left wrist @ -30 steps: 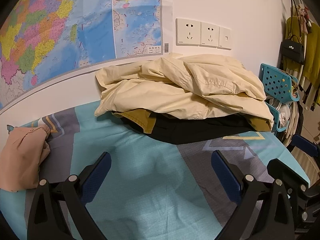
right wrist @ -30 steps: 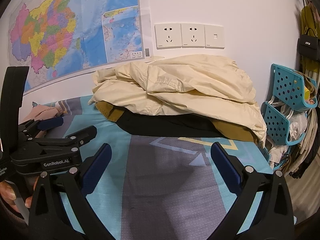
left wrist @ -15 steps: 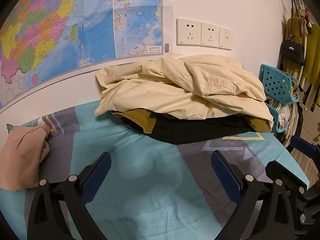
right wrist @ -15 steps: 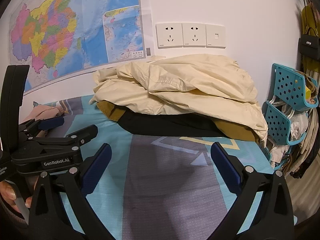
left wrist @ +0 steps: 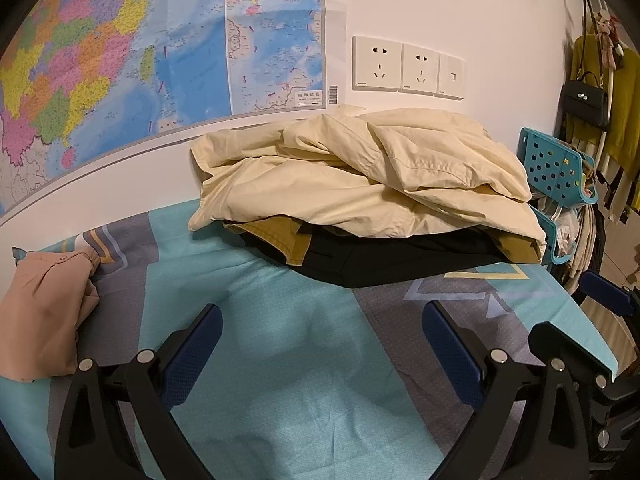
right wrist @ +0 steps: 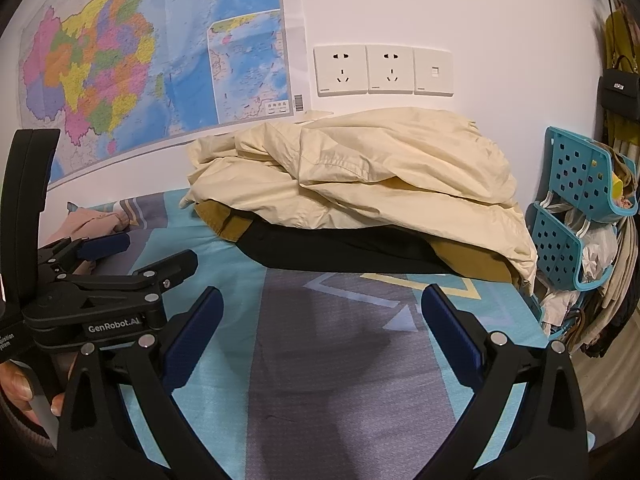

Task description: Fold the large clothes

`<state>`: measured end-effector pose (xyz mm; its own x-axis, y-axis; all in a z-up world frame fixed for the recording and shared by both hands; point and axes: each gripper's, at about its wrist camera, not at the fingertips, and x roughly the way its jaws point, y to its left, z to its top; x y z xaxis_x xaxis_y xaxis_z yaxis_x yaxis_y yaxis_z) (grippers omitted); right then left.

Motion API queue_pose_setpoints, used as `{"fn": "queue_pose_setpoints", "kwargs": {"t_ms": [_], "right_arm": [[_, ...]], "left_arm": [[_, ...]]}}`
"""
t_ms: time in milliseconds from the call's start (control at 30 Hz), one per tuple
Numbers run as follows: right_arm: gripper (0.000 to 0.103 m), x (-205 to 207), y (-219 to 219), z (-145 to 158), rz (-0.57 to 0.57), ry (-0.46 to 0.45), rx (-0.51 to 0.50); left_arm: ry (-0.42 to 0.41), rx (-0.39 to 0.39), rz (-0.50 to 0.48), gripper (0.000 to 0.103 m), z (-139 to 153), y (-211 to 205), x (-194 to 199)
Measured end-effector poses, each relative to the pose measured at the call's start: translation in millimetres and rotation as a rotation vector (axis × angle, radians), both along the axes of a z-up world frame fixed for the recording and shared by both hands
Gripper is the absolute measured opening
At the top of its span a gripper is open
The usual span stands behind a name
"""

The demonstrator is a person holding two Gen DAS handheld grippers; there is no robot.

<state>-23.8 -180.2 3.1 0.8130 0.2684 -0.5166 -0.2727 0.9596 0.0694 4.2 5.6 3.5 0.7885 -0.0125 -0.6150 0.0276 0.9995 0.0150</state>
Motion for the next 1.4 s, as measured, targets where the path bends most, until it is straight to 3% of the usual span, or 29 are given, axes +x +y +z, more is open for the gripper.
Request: {"fn": "queue_pose_setpoints", "kwargs": {"t_ms": [967,1233,1400], "right_arm": [[0.098,7.3,4.6,0.7,0.017,0.002,-0.010],[0.098,36.7,16.2,7.4,0.068,-0.014,-0.060],[0.098,78.4,34.4,17.2,0.124,-0.016,-0.106]], "left_arm": [[0.013,-0.014,0.007,0.096,1.3,2.9,7.7],[0.035,-0.040,0.044,0.096,0.0,19.0,30.6],[0.044,-0.073,0.087,0.096,-1.2,38.8,55.4]]}}
